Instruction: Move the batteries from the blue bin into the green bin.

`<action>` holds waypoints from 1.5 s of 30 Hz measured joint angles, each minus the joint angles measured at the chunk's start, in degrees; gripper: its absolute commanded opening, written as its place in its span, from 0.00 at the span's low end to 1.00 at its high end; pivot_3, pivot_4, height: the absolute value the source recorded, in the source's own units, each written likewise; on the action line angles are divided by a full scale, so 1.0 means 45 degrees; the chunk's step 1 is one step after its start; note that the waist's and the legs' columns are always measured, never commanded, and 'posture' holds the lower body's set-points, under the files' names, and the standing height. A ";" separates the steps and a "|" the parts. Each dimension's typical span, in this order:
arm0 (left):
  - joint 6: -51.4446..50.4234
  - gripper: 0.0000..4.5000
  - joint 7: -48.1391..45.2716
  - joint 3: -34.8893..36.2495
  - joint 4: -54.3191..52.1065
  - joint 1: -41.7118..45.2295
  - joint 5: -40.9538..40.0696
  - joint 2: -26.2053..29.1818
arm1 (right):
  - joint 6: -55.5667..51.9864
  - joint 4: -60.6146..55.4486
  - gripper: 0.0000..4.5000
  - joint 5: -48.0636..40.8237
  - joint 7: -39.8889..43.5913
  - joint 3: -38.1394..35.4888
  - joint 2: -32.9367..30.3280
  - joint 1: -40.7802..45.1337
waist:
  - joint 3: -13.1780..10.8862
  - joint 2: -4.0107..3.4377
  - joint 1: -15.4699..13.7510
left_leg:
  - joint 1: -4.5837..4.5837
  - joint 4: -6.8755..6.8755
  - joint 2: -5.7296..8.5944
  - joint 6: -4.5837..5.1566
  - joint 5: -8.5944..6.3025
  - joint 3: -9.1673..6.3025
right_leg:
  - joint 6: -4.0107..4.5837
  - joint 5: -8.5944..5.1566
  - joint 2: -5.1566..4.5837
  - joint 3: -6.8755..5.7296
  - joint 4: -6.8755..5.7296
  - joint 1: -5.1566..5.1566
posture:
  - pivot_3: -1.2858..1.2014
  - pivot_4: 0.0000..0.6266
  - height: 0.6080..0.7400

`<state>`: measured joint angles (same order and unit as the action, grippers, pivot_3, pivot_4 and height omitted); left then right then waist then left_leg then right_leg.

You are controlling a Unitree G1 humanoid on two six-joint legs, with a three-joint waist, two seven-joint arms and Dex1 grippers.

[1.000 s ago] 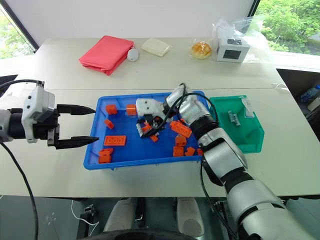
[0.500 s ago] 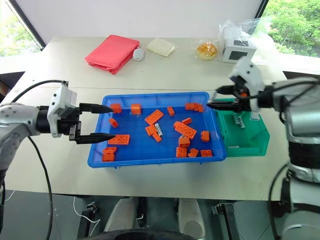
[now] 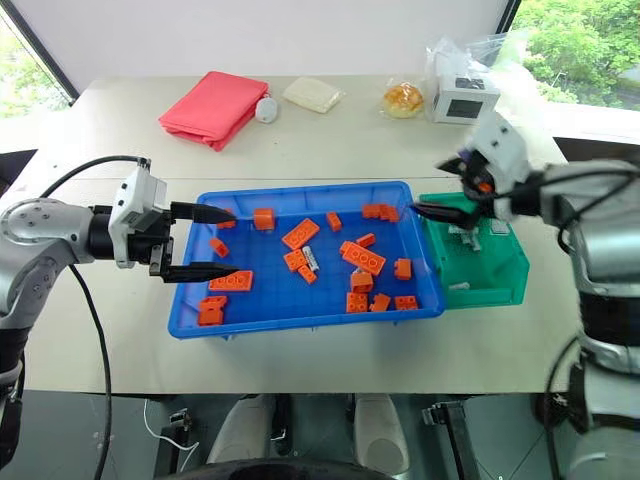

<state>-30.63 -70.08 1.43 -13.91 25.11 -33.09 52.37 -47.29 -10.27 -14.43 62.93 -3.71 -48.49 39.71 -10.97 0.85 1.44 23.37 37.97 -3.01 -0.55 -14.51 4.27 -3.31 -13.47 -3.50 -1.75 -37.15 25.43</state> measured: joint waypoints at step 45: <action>-0.0818 1.00 0.0905 0.1423 -0.1503 -0.1391 -0.0530 0.0687 | 0.0509 0.1368 1.00 0.1849 -0.2056 0.5888 0.4049 0.0307 | -0.0001 0.0020 -0.0145 | 0.0026 0.0026 0.0008 0.0007 -0.0004 0.0011 | -0.0019 0.0009 -0.0018 -0.0005 0.0010 0.0000 | 0.52 0.24 0.95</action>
<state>-34.31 -66.01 7.84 -20.68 18.85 -35.48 55.46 -45.00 -4.11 -6.10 53.68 22.79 -30.27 41.09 -10.98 0.94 0.79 23.49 38.09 -2.98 -0.53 -14.53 4.32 -3.40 -13.43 -3.58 -1.78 -37.10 25.43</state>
